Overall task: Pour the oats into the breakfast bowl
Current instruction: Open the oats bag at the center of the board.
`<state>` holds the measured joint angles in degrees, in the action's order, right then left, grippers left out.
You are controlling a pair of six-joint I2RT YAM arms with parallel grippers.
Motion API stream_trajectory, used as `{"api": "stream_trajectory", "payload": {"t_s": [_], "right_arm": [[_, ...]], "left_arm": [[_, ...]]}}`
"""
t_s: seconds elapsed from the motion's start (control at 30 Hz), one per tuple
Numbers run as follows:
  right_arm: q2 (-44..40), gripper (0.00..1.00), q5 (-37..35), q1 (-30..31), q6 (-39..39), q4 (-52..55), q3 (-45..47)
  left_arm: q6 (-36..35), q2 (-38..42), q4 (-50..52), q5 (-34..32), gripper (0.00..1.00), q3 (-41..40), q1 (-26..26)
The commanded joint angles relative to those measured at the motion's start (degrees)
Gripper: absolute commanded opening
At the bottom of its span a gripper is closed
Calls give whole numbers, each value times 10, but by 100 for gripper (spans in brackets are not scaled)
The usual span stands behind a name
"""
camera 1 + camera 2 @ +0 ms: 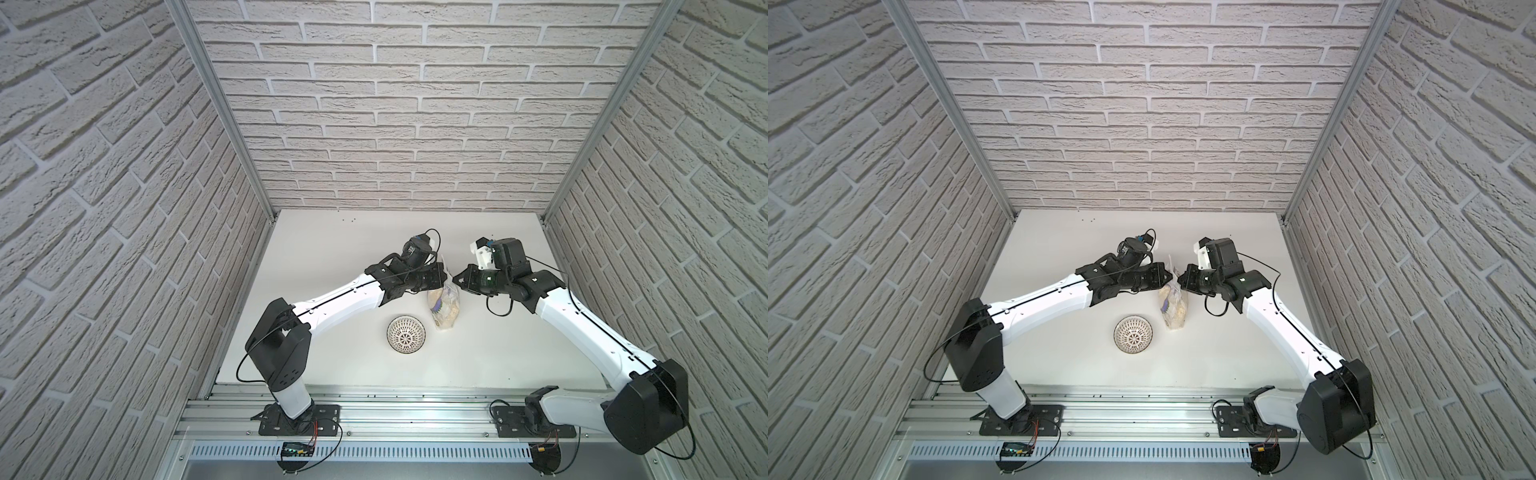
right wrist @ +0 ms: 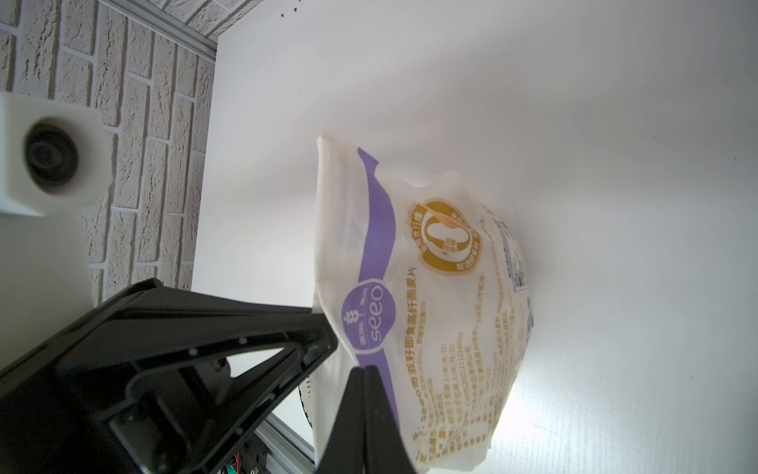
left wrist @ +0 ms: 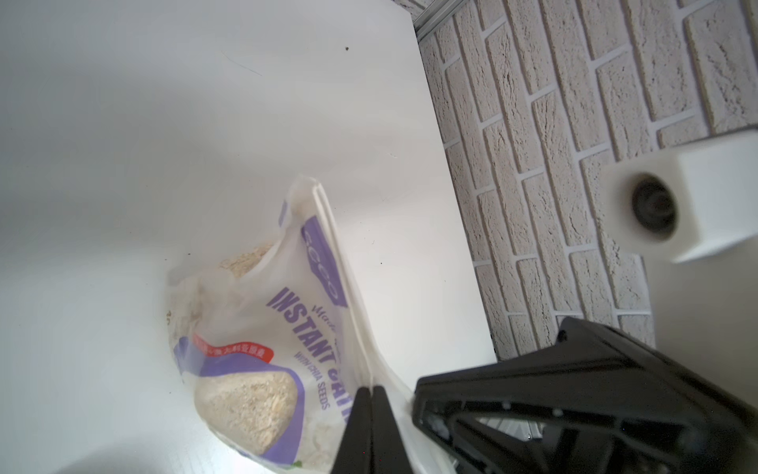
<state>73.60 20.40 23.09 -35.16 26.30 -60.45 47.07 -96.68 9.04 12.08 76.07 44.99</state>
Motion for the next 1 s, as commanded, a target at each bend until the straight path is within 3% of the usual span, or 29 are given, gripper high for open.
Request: {"api": "stream_trajectory", "payload": {"t_s": [0.0, 0.1, 0.27, 0.4, 0.5, 0.67, 0.83, 0.97], "right_arm": [[5, 10, 10, 2, 3, -8, 8], [5, 24, 13, 5, 4, -9, 6], [11, 28, 15, 10, 5, -6, 2], [19, 20, 9, 11, 10, 3, -2], [24, 4, -5, 12, 18, 21, -14], [8, 4, -71, 12, 50, 56, -51], [22, 4, -199, 12, 94, 123, -123], [36, 4, -222, 12, 113, 136, -160]], "left_arm": [[-1, -14, 4, 2, 0, 18, 4], [0, -18, 10, 2, 0, 21, 4], [0, -20, 16, 2, 0, 27, 4], [0, -16, 18, -3, 0, 27, 4], [-2, -11, 22, -7, 0, 30, 4], [-13, -22, 138, -55, 0, 104, 2], [-13, -54, 263, -67, 0, 221, -12], [-19, -62, 303, -71, 0, 279, -17]]}}
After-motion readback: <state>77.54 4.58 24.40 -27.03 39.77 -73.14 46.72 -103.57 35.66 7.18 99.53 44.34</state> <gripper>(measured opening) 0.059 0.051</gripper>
